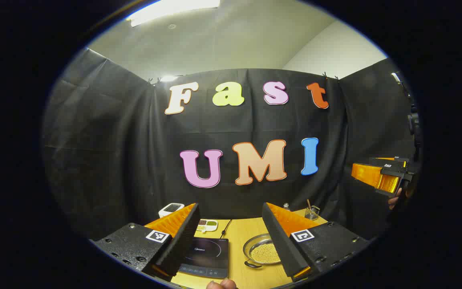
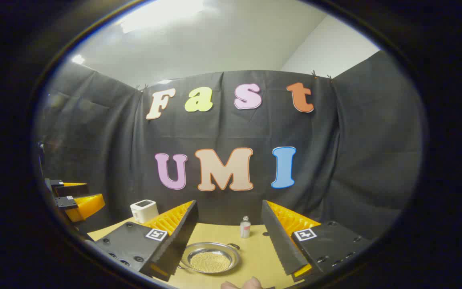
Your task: First push the handle of the pot to place it horizontally, then grasp the pot with both hands and set it on the induction cooktop.
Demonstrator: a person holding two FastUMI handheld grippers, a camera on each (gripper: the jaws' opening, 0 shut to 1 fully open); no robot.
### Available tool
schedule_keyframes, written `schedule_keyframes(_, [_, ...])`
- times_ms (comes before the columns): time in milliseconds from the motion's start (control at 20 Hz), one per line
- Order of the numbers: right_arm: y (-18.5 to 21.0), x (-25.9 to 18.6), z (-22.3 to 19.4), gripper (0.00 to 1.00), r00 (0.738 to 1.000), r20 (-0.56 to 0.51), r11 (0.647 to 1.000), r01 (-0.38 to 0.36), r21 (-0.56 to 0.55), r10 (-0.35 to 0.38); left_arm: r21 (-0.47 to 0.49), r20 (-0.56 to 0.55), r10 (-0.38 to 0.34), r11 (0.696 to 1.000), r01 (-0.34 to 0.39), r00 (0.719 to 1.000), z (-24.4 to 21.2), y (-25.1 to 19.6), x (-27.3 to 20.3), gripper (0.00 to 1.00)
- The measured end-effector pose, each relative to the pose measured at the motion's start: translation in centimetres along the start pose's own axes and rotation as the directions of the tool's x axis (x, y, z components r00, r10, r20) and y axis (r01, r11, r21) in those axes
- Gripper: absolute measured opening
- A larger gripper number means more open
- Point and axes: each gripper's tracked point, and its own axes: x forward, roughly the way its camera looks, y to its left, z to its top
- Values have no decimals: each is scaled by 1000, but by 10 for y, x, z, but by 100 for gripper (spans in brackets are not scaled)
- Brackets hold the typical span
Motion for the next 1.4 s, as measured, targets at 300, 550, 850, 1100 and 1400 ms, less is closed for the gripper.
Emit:
schedule_keyframes(300, [-3, -3, 4, 98, 1000, 8, 1000, -15, 6, 15, -6, -4, 13, 1000, -13, 1000, 1, -3, -8, 95])
schedule_keyframes(550, [-10, -4, 4, 98, 1000, 7, 1000, -19, 14, 19, 1, -4, 18, 1000, -18, 1000, 3, -9, -13, 95])
schedule_keyframes(850, [-23, -5, 1, 98, 999, 6, 999, -34, 21, 34, 4, -13, 36, 999, -35, 999, 4, -22, -18, 95])
schedule_keyframes(1100, [-34, -2, -7, 95, 998, -6, 998, -63, 16, 63, 8, -23, 61, 998, -60, 998, 5, -36, -22, 94])
schedule_keyframes(1400, [-47, 4, -21, 60, 994, -10, 993, -106, 46, 106, -4, -46, 119, 993, -120, 992, -1, -55, -33, 93])
